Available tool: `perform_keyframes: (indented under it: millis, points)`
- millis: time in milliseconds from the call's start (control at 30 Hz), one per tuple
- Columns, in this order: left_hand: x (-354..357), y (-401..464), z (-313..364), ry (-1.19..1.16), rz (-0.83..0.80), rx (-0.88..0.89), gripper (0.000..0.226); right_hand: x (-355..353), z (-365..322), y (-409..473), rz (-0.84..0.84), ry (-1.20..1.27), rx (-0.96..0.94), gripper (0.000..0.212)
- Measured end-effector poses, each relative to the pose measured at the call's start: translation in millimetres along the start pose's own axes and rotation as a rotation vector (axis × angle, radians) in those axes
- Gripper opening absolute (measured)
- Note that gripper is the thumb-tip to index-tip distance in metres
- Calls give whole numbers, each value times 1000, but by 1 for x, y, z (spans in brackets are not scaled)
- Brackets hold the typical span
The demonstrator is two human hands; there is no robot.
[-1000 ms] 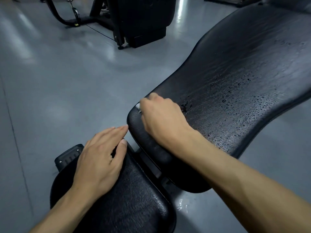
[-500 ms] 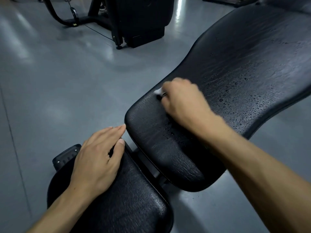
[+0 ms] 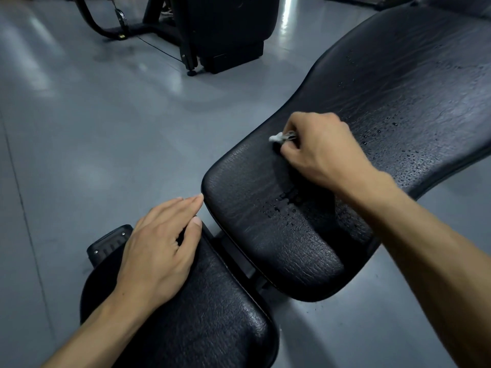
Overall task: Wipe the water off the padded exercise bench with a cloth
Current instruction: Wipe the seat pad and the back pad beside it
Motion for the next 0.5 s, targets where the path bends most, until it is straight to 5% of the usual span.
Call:
perform_keyframes:
  millis: [500]
  points:
    - [0, 0, -1, 9, 4, -13, 52, 17, -52, -19, -158, -28, -113, 27]
Point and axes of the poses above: each hand's wrist, its own y-axis towards the middle knuckle, its own x-axis out of the palm, z = x × y, the point moved 2 cm from there along y, towards the middle knuckle, and after that the axes turned 3 degrees about z, right-handed, at the moved point
